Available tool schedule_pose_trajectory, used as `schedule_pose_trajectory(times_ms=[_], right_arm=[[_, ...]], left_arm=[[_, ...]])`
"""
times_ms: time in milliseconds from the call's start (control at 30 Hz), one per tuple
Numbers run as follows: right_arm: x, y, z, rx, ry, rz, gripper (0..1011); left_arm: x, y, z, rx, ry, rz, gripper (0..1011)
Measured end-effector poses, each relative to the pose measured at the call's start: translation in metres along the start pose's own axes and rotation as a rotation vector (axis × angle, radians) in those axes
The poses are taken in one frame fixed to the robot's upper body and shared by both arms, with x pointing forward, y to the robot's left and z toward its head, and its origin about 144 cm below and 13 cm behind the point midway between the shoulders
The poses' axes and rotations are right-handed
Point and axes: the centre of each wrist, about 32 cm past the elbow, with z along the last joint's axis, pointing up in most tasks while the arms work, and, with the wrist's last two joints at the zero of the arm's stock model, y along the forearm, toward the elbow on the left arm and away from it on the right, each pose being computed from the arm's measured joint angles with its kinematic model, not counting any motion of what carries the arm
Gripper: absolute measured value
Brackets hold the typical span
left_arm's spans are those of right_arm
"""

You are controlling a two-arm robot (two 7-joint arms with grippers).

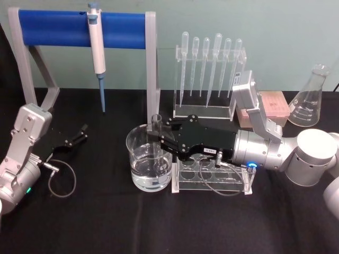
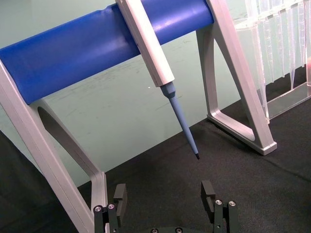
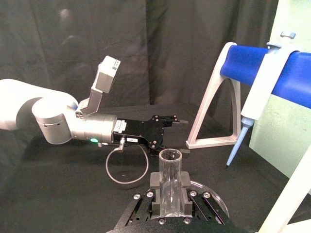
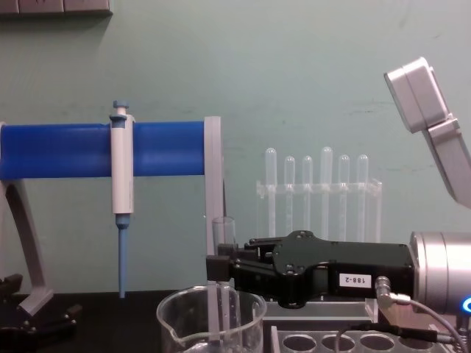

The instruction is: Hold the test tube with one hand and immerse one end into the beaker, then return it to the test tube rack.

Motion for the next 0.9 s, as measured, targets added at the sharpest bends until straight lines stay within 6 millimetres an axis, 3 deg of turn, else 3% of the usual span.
schedule_pose_trajectory(times_ms=[900], right_arm=[[0.0000, 0.0000, 0.0000, 0.000, 0.000, 0.000, 246]], left_arm=[[0.0000, 0.0000, 0.0000, 0.000, 0.000, 0.000, 1000]])
